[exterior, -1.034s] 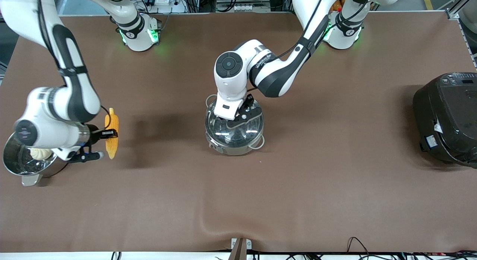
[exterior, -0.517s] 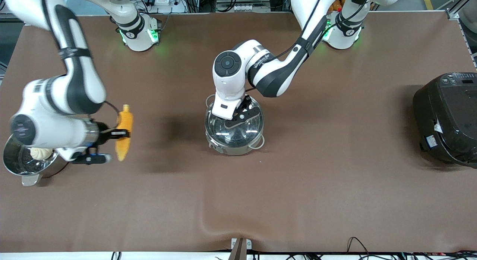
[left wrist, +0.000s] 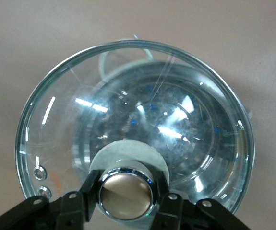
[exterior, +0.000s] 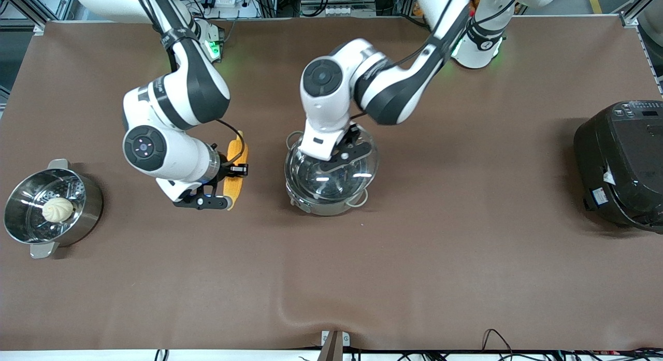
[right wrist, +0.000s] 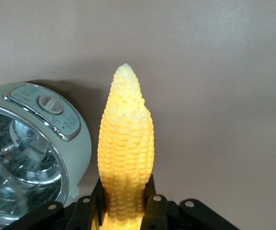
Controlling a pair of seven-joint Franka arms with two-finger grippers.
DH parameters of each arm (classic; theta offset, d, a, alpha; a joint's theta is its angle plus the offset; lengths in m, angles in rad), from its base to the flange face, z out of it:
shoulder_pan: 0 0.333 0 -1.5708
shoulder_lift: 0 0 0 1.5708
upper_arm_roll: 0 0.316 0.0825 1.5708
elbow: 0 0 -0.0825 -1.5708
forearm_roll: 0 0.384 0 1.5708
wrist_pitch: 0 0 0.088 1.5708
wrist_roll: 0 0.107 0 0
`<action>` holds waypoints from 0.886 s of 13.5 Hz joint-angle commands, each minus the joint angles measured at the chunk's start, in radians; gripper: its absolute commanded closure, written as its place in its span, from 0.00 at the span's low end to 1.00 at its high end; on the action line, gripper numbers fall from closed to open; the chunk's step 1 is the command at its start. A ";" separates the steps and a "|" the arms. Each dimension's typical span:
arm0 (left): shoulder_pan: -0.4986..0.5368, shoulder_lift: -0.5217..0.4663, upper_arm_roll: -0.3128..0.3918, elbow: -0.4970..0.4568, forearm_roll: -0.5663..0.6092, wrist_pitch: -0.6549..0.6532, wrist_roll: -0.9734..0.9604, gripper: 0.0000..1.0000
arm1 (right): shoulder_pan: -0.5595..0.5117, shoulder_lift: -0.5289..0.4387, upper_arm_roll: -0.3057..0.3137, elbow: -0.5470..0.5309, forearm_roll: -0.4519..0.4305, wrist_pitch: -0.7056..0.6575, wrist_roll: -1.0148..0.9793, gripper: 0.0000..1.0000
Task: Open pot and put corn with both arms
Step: 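Lift the corn with the right gripper toward the middle pot, then lift the glass lid off with the left gripper while the right gripper holds corn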
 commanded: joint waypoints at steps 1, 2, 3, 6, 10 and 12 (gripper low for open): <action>0.067 -0.131 0.007 -0.038 0.066 -0.081 0.130 1.00 | 0.002 0.012 -0.012 0.028 0.055 -0.006 0.013 0.83; 0.108 -0.154 0.007 -0.037 0.066 -0.109 0.211 1.00 | 0.012 0.014 -0.012 0.028 0.091 -0.004 0.013 0.83; 0.154 -0.180 0.006 -0.041 0.066 -0.131 0.293 1.00 | 0.028 0.015 -0.012 0.028 0.129 -0.003 0.011 0.83; 0.283 -0.242 0.003 -0.092 0.061 -0.165 0.505 1.00 | 0.115 0.019 -0.014 0.030 0.137 0.031 0.034 0.84; 0.421 -0.263 -0.002 -0.171 0.051 -0.155 0.668 1.00 | 0.262 0.110 -0.014 0.031 0.149 0.236 0.256 0.85; 0.478 -0.265 -0.003 -0.219 0.045 -0.142 0.729 1.00 | 0.308 0.152 -0.014 0.034 0.149 0.310 0.328 0.85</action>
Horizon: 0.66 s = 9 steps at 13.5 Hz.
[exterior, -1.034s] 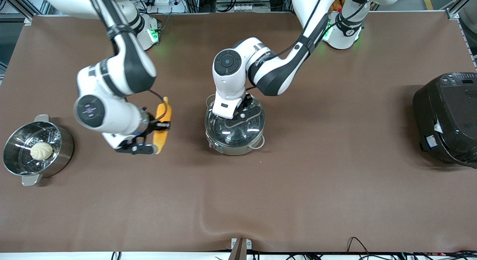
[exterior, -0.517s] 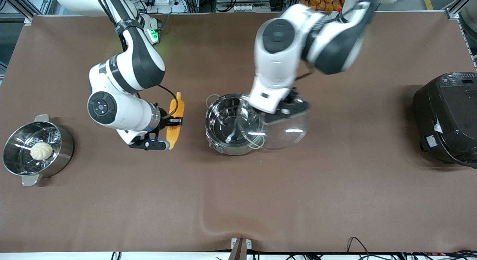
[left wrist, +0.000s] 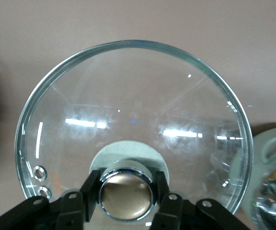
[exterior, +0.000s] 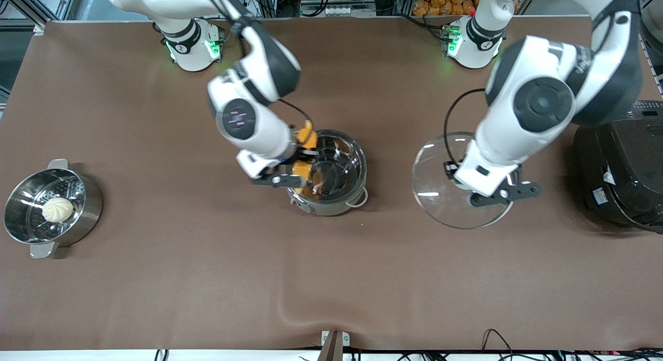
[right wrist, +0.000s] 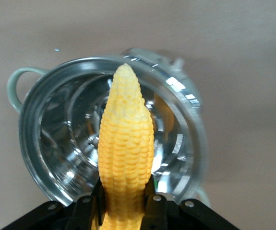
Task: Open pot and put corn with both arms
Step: 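Lift the glass lid off with the left gripper while the right gripper holds corn, then lower the corn into the pot and open the right gripper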
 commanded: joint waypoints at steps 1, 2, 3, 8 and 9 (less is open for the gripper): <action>0.058 -0.051 -0.015 -0.104 -0.013 0.035 0.060 1.00 | 0.041 0.051 -0.014 0.033 0.020 0.039 0.073 0.85; 0.074 -0.062 -0.015 -0.134 -0.012 0.055 0.070 1.00 | 0.042 0.053 -0.014 0.033 0.021 0.040 0.074 0.84; 0.087 -0.067 -0.015 -0.168 -0.014 0.075 0.101 1.00 | 0.046 0.065 -0.014 0.033 0.020 0.042 0.074 0.81; 0.176 -0.148 -0.015 -0.455 -0.014 0.343 0.192 1.00 | 0.039 0.073 -0.020 0.044 0.006 0.050 0.063 0.00; 0.177 -0.157 -0.015 -0.499 -0.014 0.395 0.193 1.00 | 0.032 0.071 -0.021 0.060 0.001 0.048 0.057 0.00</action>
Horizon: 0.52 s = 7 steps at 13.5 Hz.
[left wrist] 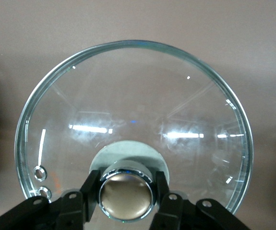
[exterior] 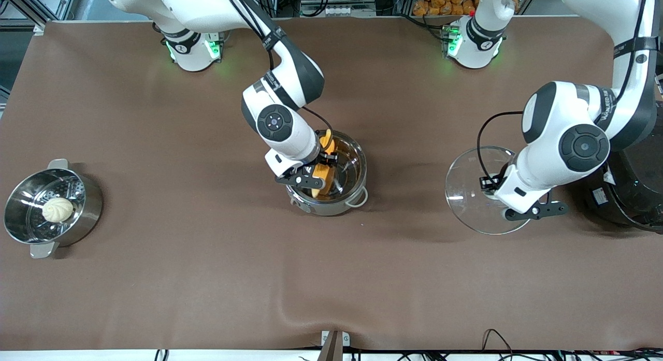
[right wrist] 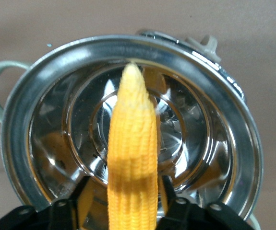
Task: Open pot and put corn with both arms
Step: 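Lower the corn into the pot and open the right gripper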
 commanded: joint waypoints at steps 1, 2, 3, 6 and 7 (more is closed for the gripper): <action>0.016 -0.088 -0.011 -0.179 -0.012 0.142 0.019 1.00 | -0.030 0.001 -0.004 0.061 0.000 -0.017 -0.007 0.00; 0.016 -0.088 -0.011 -0.213 -0.012 0.185 0.019 1.00 | -0.054 -0.014 -0.004 0.066 0.003 -0.026 -0.010 0.00; 0.022 -0.088 -0.011 -0.234 -0.012 0.205 0.019 1.00 | -0.071 -0.046 -0.006 0.064 0.001 -0.069 -0.033 0.00; 0.045 -0.085 -0.013 -0.270 -0.013 0.216 0.017 1.00 | -0.211 -0.161 -0.006 0.053 -0.009 -0.201 -0.073 0.00; 0.065 -0.080 -0.014 -0.285 -0.019 0.226 0.019 1.00 | -0.251 -0.211 -0.006 0.021 -0.078 -0.203 -0.074 0.00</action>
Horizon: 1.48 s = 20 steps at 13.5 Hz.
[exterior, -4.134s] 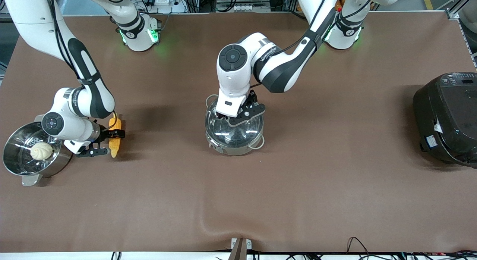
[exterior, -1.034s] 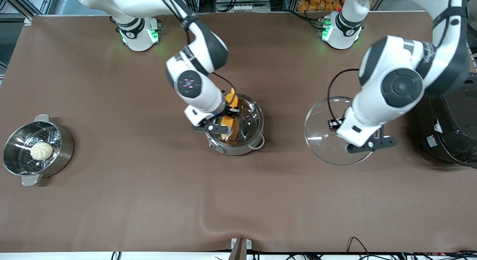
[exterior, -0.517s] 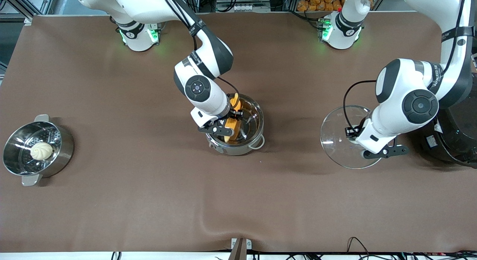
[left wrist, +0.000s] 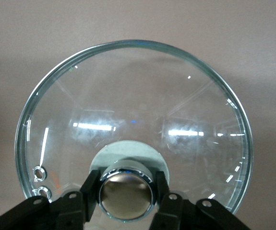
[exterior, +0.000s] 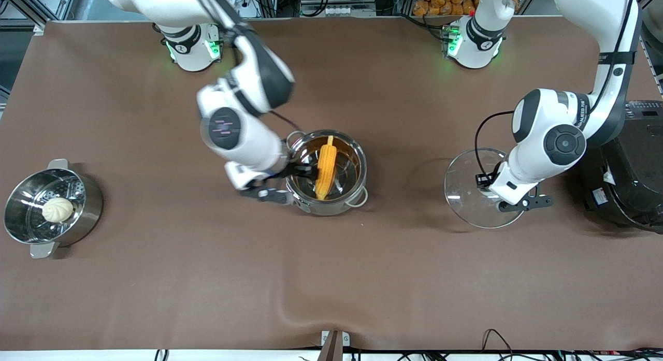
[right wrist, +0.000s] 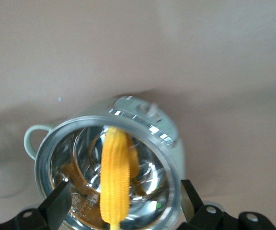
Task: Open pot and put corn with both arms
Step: 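Lower the corn into the pot and open the right gripper, then withdraw the right gripper while the left gripper lowers the lid onto table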
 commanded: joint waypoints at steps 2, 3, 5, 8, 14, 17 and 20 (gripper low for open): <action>0.038 -0.044 -0.011 -0.102 -0.030 0.090 0.015 1.00 | -0.153 -0.190 0.021 -0.138 -0.220 -0.010 -0.085 0.00; 0.039 -0.044 -0.011 -0.116 -0.032 0.104 0.015 1.00 | -0.205 -0.217 0.022 -0.146 -0.215 -0.020 -0.172 0.00; 0.044 -0.040 -0.011 -0.117 -0.032 0.105 0.015 1.00 | -0.297 -0.265 0.021 -0.147 -0.190 -0.094 -0.243 0.00; 0.044 -0.035 -0.011 -0.116 -0.030 0.118 0.017 1.00 | -0.394 -0.343 0.019 -0.146 -0.198 -0.233 -0.316 0.00; 0.073 -0.031 -0.014 -0.187 -0.032 0.211 0.049 1.00 | -0.527 -0.409 0.018 -0.048 -0.285 -0.440 -0.544 0.00; 0.082 -0.032 -0.015 -0.295 -0.032 0.379 0.061 1.00 | -0.578 -0.455 0.019 -0.052 -0.292 -0.462 -0.652 0.00; 0.119 -0.009 -0.017 -0.338 -0.053 0.460 0.110 1.00 | -0.586 -0.457 0.019 -0.049 -0.292 -0.462 -0.621 0.00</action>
